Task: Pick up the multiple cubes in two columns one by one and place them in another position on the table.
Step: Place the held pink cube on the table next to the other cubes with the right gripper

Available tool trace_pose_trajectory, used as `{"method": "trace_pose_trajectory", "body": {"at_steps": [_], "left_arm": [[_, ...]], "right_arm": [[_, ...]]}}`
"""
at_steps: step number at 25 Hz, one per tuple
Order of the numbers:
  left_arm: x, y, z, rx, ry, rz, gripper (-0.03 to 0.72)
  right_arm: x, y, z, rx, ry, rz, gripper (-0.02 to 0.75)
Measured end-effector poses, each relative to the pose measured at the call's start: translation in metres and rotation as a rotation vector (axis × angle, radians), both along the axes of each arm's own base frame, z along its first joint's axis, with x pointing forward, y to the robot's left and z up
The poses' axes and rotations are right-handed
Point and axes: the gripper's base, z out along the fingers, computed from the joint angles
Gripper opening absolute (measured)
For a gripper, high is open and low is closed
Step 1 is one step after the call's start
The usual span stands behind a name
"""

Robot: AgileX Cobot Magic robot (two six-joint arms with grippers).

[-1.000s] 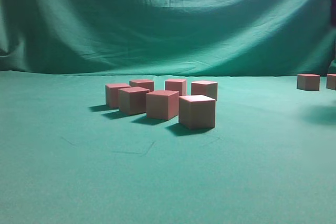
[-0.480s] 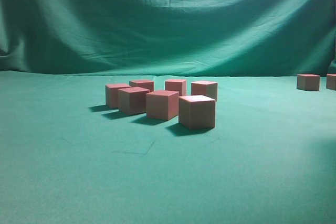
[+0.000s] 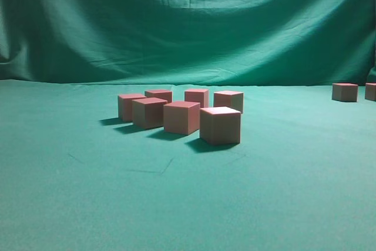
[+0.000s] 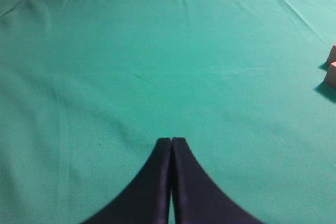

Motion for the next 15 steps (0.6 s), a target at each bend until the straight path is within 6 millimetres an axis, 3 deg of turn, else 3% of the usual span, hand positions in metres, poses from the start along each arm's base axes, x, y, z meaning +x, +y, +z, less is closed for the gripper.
{"method": "trace_pose_trajectory", "body": {"at_steps": [9,15], "left_arm": [[0.000,0.000,0.000,0.000,0.000,0.000,0.000],[0.000,0.000,0.000,0.000,0.000,0.000,0.000]], "right_arm": [[-0.035,0.060,-0.035,0.071,-0.021,0.159,0.262],[-0.033,0.091,-0.069,0.006,0.032,0.303,0.262]]}}
